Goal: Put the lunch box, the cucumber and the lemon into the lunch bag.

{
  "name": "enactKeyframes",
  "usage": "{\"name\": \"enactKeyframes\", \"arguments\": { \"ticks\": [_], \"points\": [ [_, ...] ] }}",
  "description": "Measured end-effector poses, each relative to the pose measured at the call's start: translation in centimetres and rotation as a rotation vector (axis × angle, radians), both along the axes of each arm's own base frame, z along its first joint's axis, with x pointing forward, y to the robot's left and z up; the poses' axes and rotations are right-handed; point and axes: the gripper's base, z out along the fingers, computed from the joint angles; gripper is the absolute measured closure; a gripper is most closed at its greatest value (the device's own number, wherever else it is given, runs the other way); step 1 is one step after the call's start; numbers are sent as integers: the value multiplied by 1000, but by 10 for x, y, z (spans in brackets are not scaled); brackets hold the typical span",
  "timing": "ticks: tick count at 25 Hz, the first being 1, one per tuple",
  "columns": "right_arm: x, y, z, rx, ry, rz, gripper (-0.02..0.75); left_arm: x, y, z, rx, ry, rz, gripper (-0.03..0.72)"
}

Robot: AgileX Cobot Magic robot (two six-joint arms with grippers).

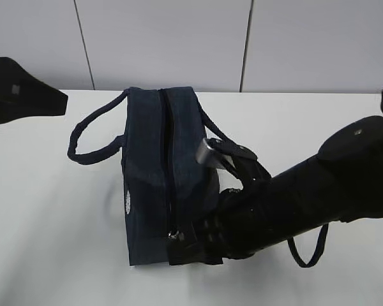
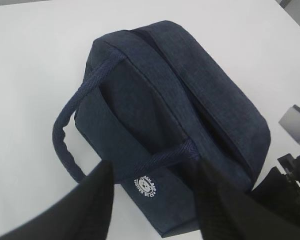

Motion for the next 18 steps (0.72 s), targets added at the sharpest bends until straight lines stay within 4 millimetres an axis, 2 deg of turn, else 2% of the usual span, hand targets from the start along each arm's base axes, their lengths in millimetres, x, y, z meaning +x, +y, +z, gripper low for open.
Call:
{"name": "enactKeyframes", "arguments": {
  "ticks": [9, 15, 18],
  "points": [
    [-7, -5, 27, 19, -79, 22, 516, 5, -4, -13, 16, 72, -24, 330],
    [-9, -6, 30, 14, -88, 29, 516, 5, -5, -16, 33, 83, -48, 330],
    [-8, -7, 29, 10, -90, 27, 516, -2, -11, -27, 52, 103, -88, 330]
  ]
}}
